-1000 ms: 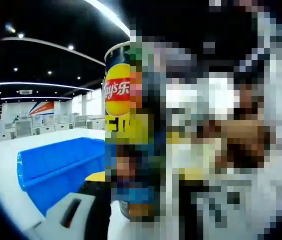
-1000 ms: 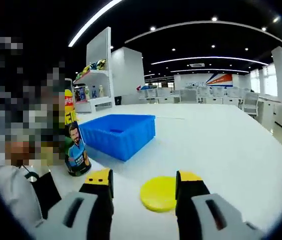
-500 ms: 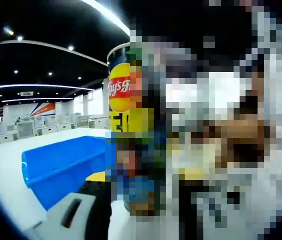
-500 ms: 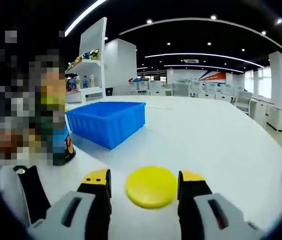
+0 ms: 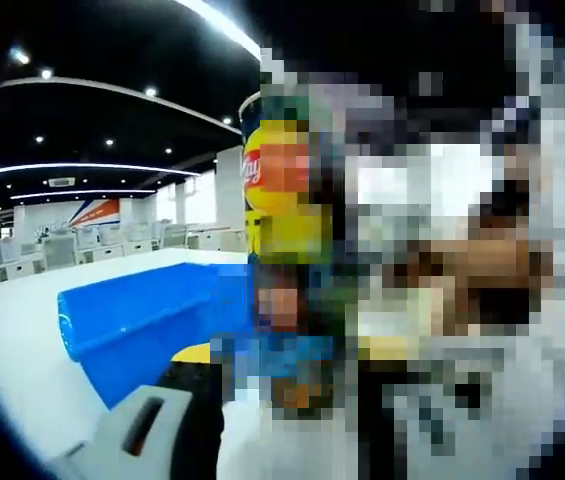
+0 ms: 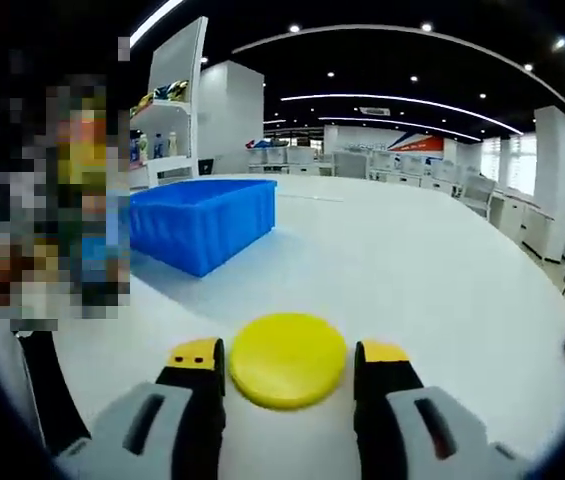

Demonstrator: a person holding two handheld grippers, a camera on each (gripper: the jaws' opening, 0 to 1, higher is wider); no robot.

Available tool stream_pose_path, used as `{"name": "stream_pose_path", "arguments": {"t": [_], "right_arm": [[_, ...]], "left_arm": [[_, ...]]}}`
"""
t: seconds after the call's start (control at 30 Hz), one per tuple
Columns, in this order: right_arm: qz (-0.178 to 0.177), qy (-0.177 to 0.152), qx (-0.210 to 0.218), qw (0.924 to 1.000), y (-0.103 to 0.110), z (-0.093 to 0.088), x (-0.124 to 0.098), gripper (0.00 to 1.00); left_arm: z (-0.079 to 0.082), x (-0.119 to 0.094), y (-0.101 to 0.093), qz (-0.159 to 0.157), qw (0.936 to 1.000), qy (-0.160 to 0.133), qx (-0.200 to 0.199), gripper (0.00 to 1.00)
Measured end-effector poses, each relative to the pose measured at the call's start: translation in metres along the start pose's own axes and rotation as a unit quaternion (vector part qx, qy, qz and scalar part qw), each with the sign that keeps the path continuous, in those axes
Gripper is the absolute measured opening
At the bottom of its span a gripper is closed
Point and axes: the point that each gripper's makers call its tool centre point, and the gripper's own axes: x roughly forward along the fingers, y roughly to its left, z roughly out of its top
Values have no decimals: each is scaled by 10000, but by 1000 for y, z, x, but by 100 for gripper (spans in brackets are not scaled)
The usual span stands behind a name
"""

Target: Open the lid of the chip container on the table, take out the chips, place them into the box in front of the container, and close the lid

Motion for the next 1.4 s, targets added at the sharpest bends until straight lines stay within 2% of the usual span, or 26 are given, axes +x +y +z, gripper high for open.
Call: {"name": "stream_pose_path", "arguments": {"t": [0.23, 0.4, 0.67, 0.83, 0.93, 1.07, 1.13, 1.23, 1.3, 1.37, 1.4], "right_arm": [[34, -34, -90, 9999, 1, 1, 1, 47], [-34, -106, -75, 9999, -1, 2, 0, 47], [-97, -27, -84, 9999, 2, 2, 0, 46], [-174, -23, -434, 9989, 4, 7, 1, 45], [-170, -25, -453, 9988, 5, 11, -2, 45], [-165, -125, -387, 9990, 4, 24, -8, 45], [-151, -233, -356, 9990, 3, 37, -13, 45], [-176, -447, -273, 9985, 1, 63, -23, 45], [-183, -326, 150, 9992, 2, 76, -31, 45], [-20, -662, 308, 9973, 7, 101, -40, 45], [-28, -632, 274, 9976, 5, 106, -43, 45]], "left_arm": [[1, -3, -2, -28, 10000, -40, 12, 51], [-2, -4, 2, 18, 10000, 93, 33, 51], [2, -7, 5, 27, 10000, 40, 24, 51], [-1, -7, 4, 38, 10000, 71, 38, 51], [-1, -8, 4, 53, 10000, 50, 34, 51], [-1, -11, 7, 98, 9999, 32, 22, 51], [0, -11, 8, 100, 9999, 6, -9, 51], [0, -11, 9, 96, 9999, 36, -16, 51], [-3, -11, 9, 82, 9998, 157, -36, 51], [-5, -11, 9, 82, 9997, 219, -5, 51], [-5, -12, 8, 60, 9997, 218, -34, 51]]}}
